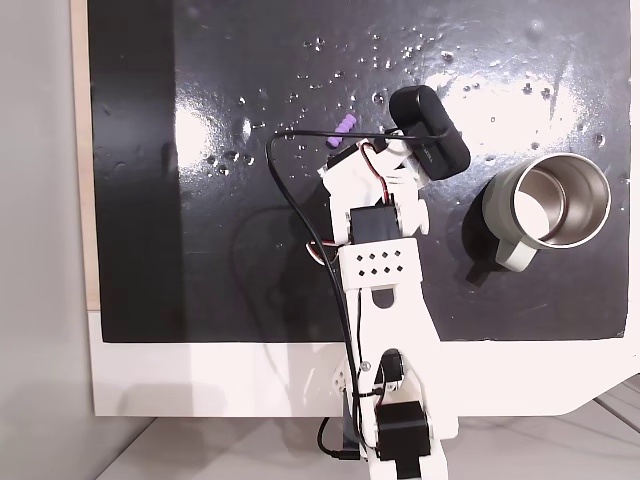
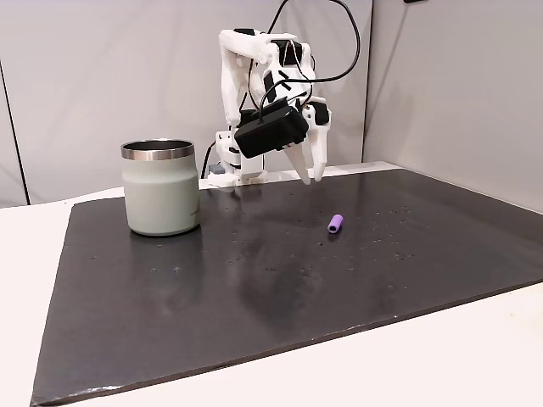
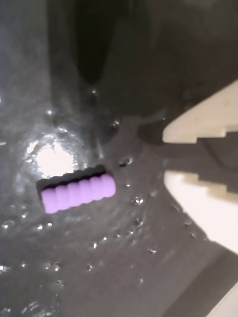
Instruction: Grasp a pengrip and put it in the cup.
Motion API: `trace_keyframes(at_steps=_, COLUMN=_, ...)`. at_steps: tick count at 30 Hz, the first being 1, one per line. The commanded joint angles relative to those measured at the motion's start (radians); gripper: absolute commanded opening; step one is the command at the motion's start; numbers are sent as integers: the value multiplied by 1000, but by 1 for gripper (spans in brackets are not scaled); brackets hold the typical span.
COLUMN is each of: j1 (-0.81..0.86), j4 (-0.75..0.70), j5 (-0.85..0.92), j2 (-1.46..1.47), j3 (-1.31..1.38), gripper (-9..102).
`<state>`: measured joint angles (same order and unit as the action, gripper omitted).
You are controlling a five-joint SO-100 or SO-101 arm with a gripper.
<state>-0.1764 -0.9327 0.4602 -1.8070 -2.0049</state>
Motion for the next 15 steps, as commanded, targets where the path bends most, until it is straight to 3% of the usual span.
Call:
trace_keyframes(at_steps=1, j1=-3, j4=43, j5=51, j2=52, j3=121, gripper=14)
trace_keyframes(at_steps=15, j1=2, j4=44, j5=213, j2=307, j3=350, gripper=20)
